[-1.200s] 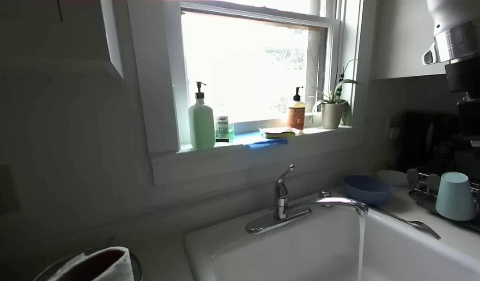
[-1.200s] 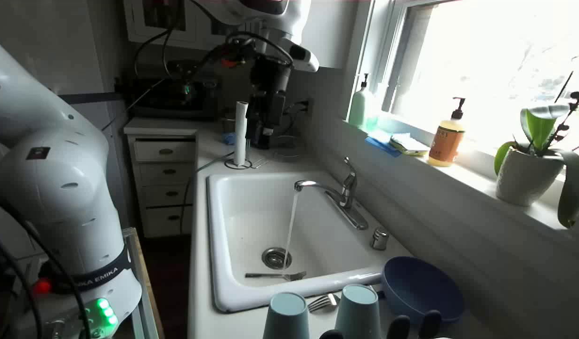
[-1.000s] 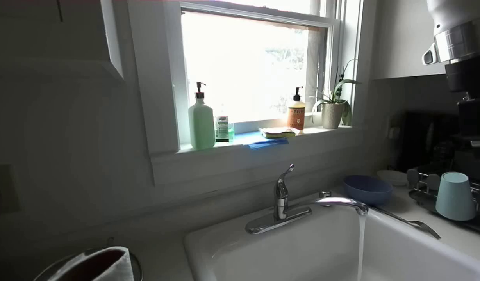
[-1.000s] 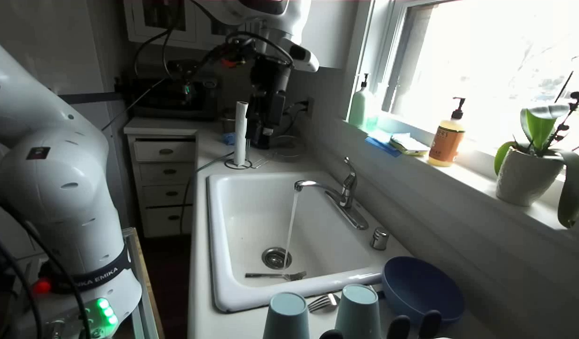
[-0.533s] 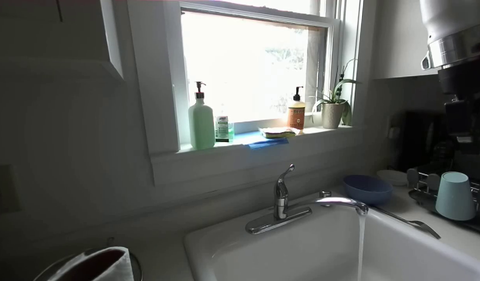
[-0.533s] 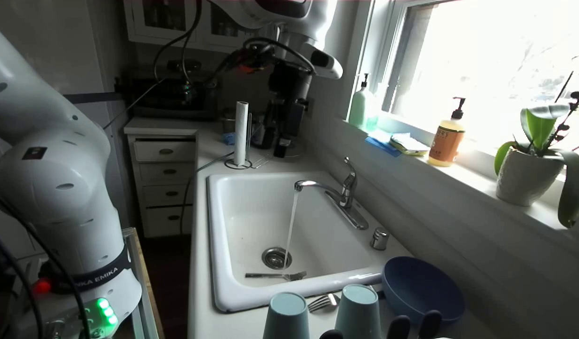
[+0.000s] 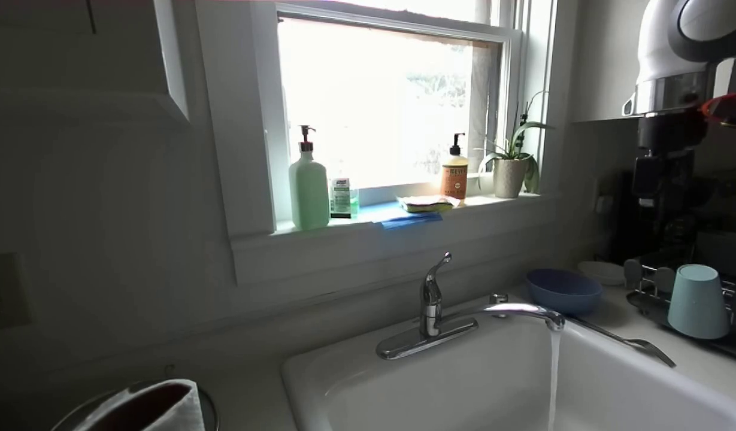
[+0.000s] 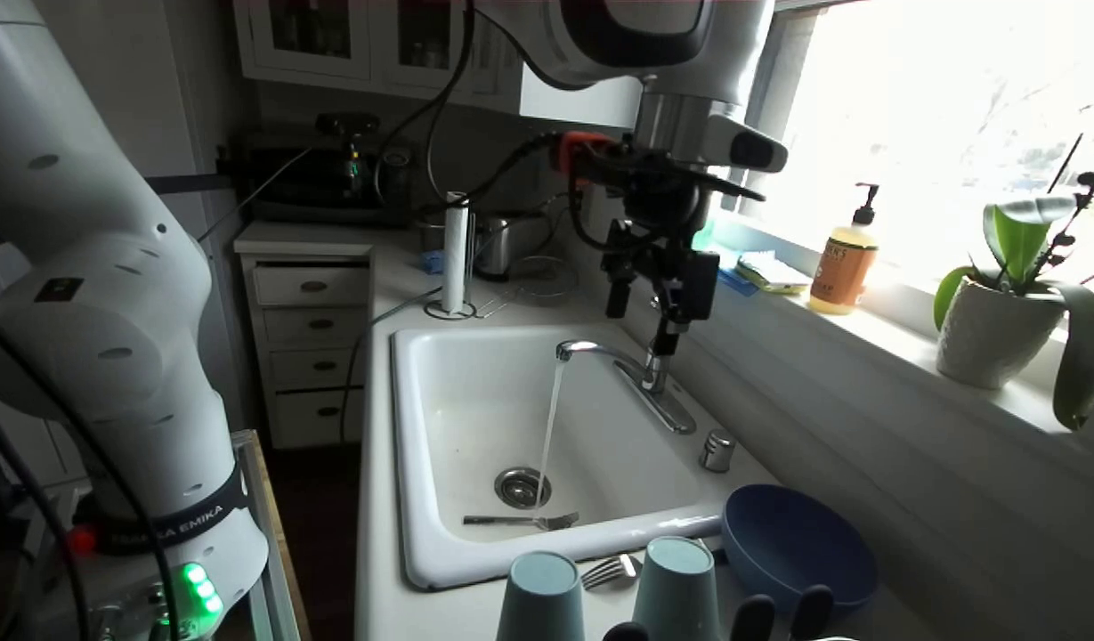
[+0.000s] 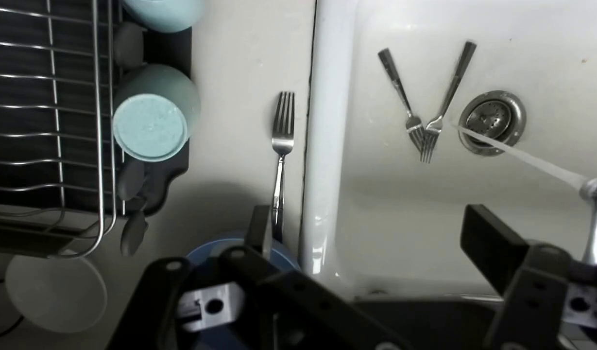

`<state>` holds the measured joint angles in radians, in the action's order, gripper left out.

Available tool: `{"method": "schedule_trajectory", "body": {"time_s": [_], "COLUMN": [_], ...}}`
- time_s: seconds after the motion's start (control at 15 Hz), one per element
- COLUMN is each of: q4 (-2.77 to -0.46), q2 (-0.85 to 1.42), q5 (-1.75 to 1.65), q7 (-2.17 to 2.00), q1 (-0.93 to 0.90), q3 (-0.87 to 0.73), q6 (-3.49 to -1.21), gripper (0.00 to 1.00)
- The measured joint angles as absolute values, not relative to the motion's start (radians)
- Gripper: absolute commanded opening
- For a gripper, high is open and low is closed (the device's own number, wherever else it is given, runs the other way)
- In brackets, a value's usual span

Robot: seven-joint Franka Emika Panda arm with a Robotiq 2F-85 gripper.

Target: Pick up the blue bowl, fetch some water and put the blue bowl on the kitchen counter

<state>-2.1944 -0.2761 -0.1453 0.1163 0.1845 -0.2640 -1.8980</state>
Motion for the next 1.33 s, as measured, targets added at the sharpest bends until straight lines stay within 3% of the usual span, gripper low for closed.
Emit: {"method": "schedule_trajectory", "body": {"time_s": [0.47, 1.33], "q4": [-2.162, -1.935], "q2": [-0.220, 0.155], "q5": [-0.130, 0.046], "q7": [0.121, 0.387], "q1": [0.189, 0.270], "q3": [-0.276, -0.315], "q6": [-1.909, -2.077], "gripper": [1.00, 1.00]}}
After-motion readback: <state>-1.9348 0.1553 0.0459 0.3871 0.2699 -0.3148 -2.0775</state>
